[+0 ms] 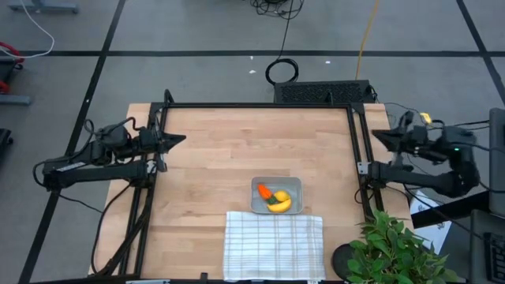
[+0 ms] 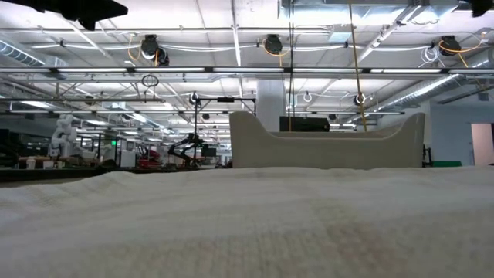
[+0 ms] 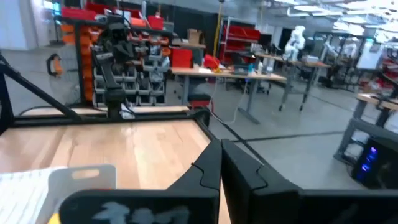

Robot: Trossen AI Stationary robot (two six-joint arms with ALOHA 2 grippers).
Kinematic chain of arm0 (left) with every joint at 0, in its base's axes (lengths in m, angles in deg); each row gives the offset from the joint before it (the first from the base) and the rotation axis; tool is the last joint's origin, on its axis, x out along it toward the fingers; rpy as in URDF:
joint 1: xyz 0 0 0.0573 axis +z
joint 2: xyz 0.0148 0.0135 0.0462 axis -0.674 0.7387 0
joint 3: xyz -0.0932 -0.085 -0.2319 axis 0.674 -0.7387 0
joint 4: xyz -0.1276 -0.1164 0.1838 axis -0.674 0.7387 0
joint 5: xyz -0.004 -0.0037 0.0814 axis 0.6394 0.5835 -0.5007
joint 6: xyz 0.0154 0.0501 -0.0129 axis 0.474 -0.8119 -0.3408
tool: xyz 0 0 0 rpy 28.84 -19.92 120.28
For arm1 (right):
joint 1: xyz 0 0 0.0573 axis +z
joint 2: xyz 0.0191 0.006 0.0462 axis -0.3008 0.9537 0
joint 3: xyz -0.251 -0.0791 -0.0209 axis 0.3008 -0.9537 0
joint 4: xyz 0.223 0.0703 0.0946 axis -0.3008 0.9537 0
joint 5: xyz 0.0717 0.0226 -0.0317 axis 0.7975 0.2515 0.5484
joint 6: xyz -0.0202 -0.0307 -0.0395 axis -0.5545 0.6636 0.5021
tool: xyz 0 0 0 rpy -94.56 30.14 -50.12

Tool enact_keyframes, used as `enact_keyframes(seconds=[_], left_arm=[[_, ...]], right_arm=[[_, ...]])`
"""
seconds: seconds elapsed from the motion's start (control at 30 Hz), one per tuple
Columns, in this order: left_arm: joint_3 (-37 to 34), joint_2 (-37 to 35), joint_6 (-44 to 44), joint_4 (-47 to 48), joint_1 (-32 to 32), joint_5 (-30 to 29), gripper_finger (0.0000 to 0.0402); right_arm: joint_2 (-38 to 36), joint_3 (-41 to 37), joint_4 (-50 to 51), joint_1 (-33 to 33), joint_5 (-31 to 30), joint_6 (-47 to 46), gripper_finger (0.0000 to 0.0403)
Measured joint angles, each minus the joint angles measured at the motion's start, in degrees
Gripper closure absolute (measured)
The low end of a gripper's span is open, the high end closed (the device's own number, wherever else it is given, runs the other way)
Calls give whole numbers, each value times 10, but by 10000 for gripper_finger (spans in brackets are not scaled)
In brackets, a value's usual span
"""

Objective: Pick and placing Produce into tupperware
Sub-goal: Return to Home Position

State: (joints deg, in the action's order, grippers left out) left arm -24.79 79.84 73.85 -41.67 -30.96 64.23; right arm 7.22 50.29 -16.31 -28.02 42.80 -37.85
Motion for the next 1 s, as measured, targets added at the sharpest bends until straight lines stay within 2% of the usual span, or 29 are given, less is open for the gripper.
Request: enact_keyframes(seconds=[0.37, 0.67, 1.0], left_arm=[[0, 0, 9, -1, 0, 10, 401], [-1, 0, 9, -1, 0, 17, 401], [-34, 0, 14, -40, 0, 27, 401]], right_arm=[[-15, -114, -167, 35, 46, -19, 403], [-25, -151, -157, 35, 61, -24, 403], [-25, -236, -262, 35, 107, -48, 403]])
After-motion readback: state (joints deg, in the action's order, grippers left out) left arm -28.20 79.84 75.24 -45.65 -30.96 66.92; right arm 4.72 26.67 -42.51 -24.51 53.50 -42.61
